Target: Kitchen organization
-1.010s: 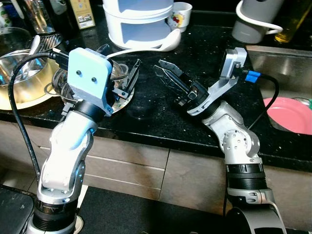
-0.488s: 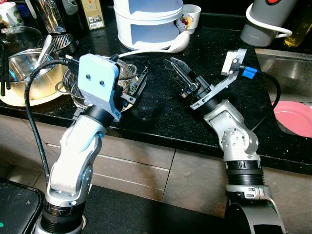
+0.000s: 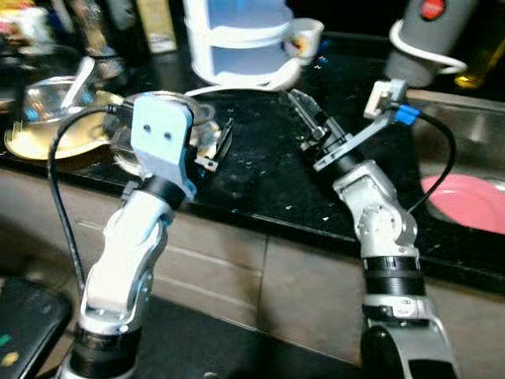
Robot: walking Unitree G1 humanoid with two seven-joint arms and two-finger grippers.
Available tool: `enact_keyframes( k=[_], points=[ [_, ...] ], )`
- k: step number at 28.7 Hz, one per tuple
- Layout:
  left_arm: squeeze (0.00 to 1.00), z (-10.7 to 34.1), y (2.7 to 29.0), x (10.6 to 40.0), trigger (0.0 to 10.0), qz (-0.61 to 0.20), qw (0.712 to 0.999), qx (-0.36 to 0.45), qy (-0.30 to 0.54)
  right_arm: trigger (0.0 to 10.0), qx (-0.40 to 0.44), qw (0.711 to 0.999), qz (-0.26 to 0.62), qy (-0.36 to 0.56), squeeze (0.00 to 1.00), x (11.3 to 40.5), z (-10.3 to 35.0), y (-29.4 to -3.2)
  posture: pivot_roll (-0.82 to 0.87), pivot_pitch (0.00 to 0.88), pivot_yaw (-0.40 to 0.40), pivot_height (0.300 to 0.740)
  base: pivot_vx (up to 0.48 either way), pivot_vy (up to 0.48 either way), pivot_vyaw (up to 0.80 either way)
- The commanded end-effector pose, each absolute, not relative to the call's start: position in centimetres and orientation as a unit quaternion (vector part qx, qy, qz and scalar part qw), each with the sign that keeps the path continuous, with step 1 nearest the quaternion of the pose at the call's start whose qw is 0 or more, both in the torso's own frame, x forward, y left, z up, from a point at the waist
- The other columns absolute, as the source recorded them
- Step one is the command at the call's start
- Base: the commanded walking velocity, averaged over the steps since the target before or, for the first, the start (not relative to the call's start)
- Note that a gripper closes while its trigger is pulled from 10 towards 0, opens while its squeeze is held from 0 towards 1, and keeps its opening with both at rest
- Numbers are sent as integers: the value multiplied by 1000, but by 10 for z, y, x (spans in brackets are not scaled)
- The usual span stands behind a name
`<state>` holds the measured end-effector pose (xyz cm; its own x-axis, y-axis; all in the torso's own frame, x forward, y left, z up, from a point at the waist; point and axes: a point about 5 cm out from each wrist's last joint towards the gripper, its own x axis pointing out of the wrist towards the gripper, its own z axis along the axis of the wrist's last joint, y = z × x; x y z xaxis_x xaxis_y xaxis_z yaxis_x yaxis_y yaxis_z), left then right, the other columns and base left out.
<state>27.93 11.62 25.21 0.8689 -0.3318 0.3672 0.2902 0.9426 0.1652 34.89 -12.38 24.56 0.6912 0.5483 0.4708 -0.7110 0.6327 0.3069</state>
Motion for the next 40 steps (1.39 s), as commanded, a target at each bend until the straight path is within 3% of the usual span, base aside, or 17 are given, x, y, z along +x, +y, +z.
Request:
enact_keyframes(
  k=[1, 6, 21, 30, 37, 40],
  points=[
    [0, 249, 117, 280, 10000, -160, 967, 59, -191, 10000, 238, 894, 341, -166, 0, 351, 243, -124, 68, 65, -17, 740, 0, 0, 769],
    [0, 249, 118, 279, 10000, -161, 966, 61, -193, 10000, 238, 910, 307, -145, 0, 358, 239, -127, 68, 66, -17, 740, 0, 0, 0],
    [0, 258, 142, 286, 10000, -153, 963, 99, -200, 10000, 220, 918, 301, -136, 0, 359, 237, -127, 63, 75, -22, 740, 0, 0, 0],
    [0, 289, 196, 300, 10000, -131, 949, 191, -212, 10000, 205, 924, 295, -130, 0, 360, 237, -131, 50, 88, -22, 740, 0, 0, 0],
    [0, 294, 218, 316, 10000, -147, 944, 219, -196, 10000, 196, 928, 290, -126, 0, 359, 235, -135, 45, 93, -23, 740, 0, 0, 0],
    [0, 287, 227, 337, 10000, -170, 944, 227, -169, 10000, 187, 932, 286, -124, 0, 359, 235, -138, 31, 88, -22, 740, 0, 0, 0]
  ],
)
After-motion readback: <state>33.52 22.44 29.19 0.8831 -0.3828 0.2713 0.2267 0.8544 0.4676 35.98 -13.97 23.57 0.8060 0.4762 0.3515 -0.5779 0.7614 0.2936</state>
